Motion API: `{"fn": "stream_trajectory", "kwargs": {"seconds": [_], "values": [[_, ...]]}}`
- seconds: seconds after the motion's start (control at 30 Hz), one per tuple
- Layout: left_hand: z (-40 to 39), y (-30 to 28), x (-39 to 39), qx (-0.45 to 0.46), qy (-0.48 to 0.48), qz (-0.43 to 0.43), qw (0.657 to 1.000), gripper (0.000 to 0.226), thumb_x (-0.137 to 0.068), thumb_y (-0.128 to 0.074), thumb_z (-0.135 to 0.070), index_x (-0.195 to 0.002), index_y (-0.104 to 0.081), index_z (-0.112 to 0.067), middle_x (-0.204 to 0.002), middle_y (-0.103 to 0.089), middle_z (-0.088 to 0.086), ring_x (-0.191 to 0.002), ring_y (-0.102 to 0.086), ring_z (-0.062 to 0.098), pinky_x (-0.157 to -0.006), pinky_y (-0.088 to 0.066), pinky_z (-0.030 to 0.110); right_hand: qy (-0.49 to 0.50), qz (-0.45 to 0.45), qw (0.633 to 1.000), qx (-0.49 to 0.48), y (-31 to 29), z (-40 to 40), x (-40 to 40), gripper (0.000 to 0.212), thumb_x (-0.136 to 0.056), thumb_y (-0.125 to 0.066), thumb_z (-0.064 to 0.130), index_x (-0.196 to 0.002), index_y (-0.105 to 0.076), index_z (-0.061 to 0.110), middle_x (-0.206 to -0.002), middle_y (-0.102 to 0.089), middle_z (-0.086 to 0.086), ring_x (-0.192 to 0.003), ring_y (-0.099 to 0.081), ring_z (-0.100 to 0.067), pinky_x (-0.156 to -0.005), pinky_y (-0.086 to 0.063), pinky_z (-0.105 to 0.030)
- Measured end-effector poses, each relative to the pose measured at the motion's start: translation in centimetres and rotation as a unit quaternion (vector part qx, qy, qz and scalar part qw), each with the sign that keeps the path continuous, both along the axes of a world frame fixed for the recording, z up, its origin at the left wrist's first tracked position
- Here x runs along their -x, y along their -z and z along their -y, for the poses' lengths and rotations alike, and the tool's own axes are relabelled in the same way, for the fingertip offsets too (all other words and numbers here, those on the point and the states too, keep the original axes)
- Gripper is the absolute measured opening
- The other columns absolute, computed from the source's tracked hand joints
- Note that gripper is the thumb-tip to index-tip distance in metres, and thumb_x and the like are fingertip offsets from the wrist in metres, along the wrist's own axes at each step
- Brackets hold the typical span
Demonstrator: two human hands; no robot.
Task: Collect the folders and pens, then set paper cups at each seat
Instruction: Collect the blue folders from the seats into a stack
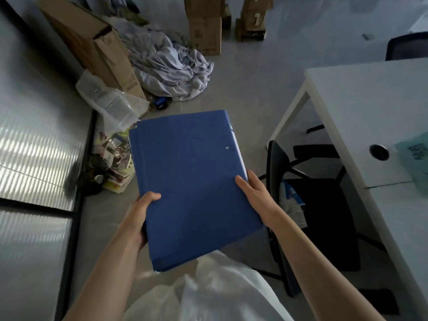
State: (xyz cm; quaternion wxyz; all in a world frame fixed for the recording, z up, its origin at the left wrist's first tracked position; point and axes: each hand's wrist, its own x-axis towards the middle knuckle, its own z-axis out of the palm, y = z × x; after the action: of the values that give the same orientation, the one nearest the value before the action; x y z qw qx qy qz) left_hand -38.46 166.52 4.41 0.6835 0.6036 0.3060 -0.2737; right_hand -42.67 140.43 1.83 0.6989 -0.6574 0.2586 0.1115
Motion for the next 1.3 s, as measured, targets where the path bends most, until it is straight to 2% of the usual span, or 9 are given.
{"fn": "stream_trajectory", "kwargs": {"seconds": [0.1, 0.27, 0.47, 0.6, 0.8, 0.93, 1.0, 1.13, 1.3], "values": [[1.2, -0.8, -5.0, 0.008, 0.005, 0.003, 1.000, 0.034, -0.086, -0.060, -0.025, -0.118, -0.064, -0.019, -0.099, -0.075, 0.007, -0.087, -0.069, 0.028, -0.068, -0.053, 0.038, 0.001, 0.021, 1.000, 0.016, -1.0, 1.0, -4.5, 0.018, -0.095, -0.052, 0.037, -0.113, -0.052, 0.034, -0.111, -0.065, 0.007, -0.097, -0.065, -0.012, -0.078, -0.054, -0.027], [3.3, -1.6, -13.1, 0.019, 0.032, 0.012, 0.999, 0.019, -0.088, -0.054, -0.025, -0.098, -0.068, -0.017, -0.073, -0.075, 0.003, -0.070, -0.067, 0.025, -0.064, -0.050, 0.035, 0.029, 0.028, 0.999, 0.019, -1.2, 1.8, -11.3, 0.035, -0.095, -0.052, 0.039, -0.129, -0.046, 0.033, -0.115, -0.064, 0.009, -0.096, -0.067, -0.009, -0.074, -0.055, -0.024], [5.6, -1.0, -24.5, 0.043, 0.083, 0.013, 0.995, 0.021, -0.089, -0.061, -0.036, -0.098, -0.069, -0.018, -0.080, -0.077, 0.005, -0.064, -0.072, 0.022, -0.067, -0.049, 0.036, 0.087, 0.005, 0.995, 0.047, 0.0, 3.0, -20.0, 0.036, -0.094, -0.051, 0.043, -0.126, -0.046, 0.027, -0.118, -0.062, 0.002, -0.100, -0.066, -0.015, -0.086, -0.057, -0.039], [7.1, -0.5, -32.9, 0.049, 0.127, 0.011, 0.991, 0.022, -0.088, -0.062, -0.036, -0.099, -0.068, -0.019, -0.077, -0.077, 0.003, -0.064, -0.072, 0.021, -0.065, -0.049, 0.035, 0.134, -0.010, 0.987, 0.086, 0.5, 4.0, -26.9, 0.035, -0.092, -0.052, 0.046, -0.118, -0.046, 0.024, -0.117, -0.060, -0.002, -0.098, -0.065, -0.016, -0.084, -0.057, -0.042], [10.4, -1.3, -46.6, 0.074, 0.173, 0.019, 0.982, 0.029, -0.088, -0.061, -0.040, -0.105, -0.070, -0.018, -0.091, -0.077, 0.006, -0.074, -0.073, 0.024, -0.069, -0.052, 0.036, 0.198, -0.006, 0.975, 0.104, -0.6, 5.7, -38.0, 0.035, -0.095, -0.049, 0.043, -0.123, -0.044, 0.023, -0.117, -0.060, -0.002, -0.095, -0.065, -0.014, -0.071, -0.056, -0.028], [14.5, -1.4, -54.4, 0.083, 0.242, 0.011, 0.967, 0.033, -0.090, -0.058, -0.041, -0.110, -0.069, -0.017, -0.091, -0.077, 0.006, -0.073, -0.073, 0.022, -0.068, -0.050, 0.036, 0.263, 0.005, 0.959, 0.105, -1.3, 8.2, -43.3, 0.034, -0.096, -0.048, 0.040, -0.126, -0.045, 0.023, -0.114, -0.063, -0.002, -0.092, -0.067, -0.014, -0.073, -0.057, -0.030], [16.5, -1.4, -56.3, 0.100, 0.262, 0.007, 0.960, 0.033, -0.091, -0.056, -0.040, -0.109, -0.068, -0.016, -0.088, -0.077, 0.006, -0.072, -0.073, 0.022, -0.068, -0.050, 0.036, 0.285, 0.006, 0.953, 0.099, -1.4, 9.2, -44.4, 0.033, -0.098, -0.044, 0.039, -0.127, -0.045, 0.024, -0.114, -0.062, 0.001, -0.094, -0.066, -0.012, -0.074, -0.055, -0.027], [22.3, -1.0, -60.4, 0.108, 0.311, 0.018, 0.944, 0.038, -0.091, -0.057, -0.037, -0.121, -0.065, -0.015, -0.106, -0.074, 0.010, -0.084, -0.073, 0.026, -0.068, -0.055, 0.036, 0.339, 0.008, 0.937, 0.088, -1.0, 13.2, -46.2, 0.031, -0.102, -0.034, 0.035, -0.128, -0.046, 0.025, -0.118, -0.058, 0.005, -0.100, -0.059, -0.005, -0.076, -0.047, -0.020], [31.9, 0.5, -64.8, 0.114, 0.361, 0.010, 0.925, 0.051, -0.086, -0.064, -0.038, -0.131, -0.059, -0.015, -0.122, -0.067, 0.015, -0.103, -0.067, 0.034, -0.070, -0.059, 0.040, 0.393, 0.004, 0.917, 0.070, -0.2, 20.9, -48.2, 0.031, -0.102, -0.032, 0.035, -0.127, -0.046, 0.022, -0.117, -0.058, 0.003, -0.098, -0.060, -0.008, -0.076, -0.047, -0.022]]}}
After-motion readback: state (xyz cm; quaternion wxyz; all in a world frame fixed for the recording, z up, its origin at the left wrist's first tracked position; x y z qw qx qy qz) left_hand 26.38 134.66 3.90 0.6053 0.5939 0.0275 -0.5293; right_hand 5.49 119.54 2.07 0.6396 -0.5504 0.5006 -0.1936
